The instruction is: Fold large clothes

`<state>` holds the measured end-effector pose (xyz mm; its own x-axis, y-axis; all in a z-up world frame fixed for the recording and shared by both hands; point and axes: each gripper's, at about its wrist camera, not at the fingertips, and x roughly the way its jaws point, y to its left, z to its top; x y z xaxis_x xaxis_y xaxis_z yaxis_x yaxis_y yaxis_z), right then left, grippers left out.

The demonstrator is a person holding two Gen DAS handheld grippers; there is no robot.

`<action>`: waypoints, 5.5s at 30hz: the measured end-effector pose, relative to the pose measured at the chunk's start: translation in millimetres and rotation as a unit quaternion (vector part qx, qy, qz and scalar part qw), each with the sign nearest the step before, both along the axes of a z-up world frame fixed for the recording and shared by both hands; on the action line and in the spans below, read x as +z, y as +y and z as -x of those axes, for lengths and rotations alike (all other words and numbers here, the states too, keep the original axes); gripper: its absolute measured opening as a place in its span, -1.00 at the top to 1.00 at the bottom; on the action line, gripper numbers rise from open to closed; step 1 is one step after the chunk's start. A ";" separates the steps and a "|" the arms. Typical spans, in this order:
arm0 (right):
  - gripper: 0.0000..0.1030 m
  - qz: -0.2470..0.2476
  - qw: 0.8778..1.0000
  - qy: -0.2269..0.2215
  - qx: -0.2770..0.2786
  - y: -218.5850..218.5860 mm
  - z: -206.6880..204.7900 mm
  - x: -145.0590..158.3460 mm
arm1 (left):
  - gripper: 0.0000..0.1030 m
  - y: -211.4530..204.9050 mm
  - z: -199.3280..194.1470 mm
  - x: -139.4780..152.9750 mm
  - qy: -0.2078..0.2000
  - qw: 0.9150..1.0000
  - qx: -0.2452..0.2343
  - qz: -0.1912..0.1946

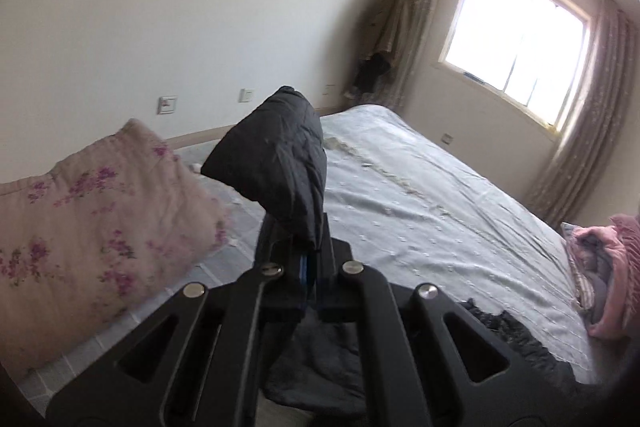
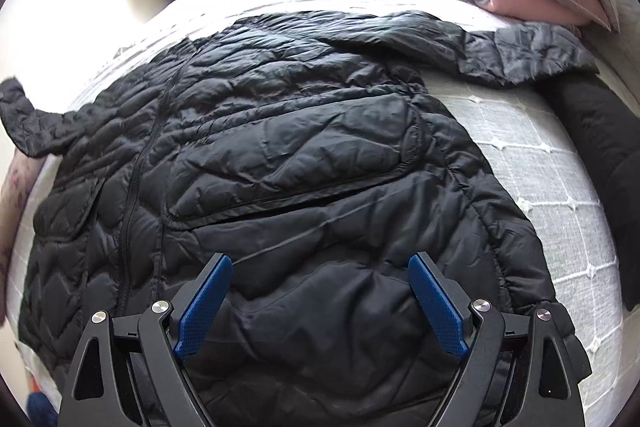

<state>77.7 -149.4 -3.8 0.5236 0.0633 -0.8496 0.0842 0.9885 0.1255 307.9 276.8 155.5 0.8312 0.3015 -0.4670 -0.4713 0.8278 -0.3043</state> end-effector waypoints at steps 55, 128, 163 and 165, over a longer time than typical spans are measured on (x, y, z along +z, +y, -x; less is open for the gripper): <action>-0.76 0.001 0.994 -0.076 -0.078 -63.2 19.0 35.4 | -0.39 -205.4 110.9 -171.2 0.219 0.952 -0.205 0.057; 0.90 -0.086 0.909 -0.109 -0.394 -316.7 -146.3 40.2 | -0.52 -156.8 95.3 -193.0 0.254 0.942 -0.191 0.109; -0.65 0.149 0.975 -0.145 -0.083 -94.9 -233.6 96.6 | -0.52 -140.5 97.4 -188.5 0.238 0.937 -0.199 0.159; -0.65 0.163 0.976 -0.105 -0.100 -133.2 -229.0 69.5 | -0.52 -142.5 95.7 -188.7 0.239 0.937 -0.198 0.160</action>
<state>306.7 -282.6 65.7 0.6625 -0.3137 -0.6802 0.2854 0.9453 -0.1579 212.3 134.3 -33.2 0.5210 -0.2056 -0.8284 -0.2923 0.8689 -0.3995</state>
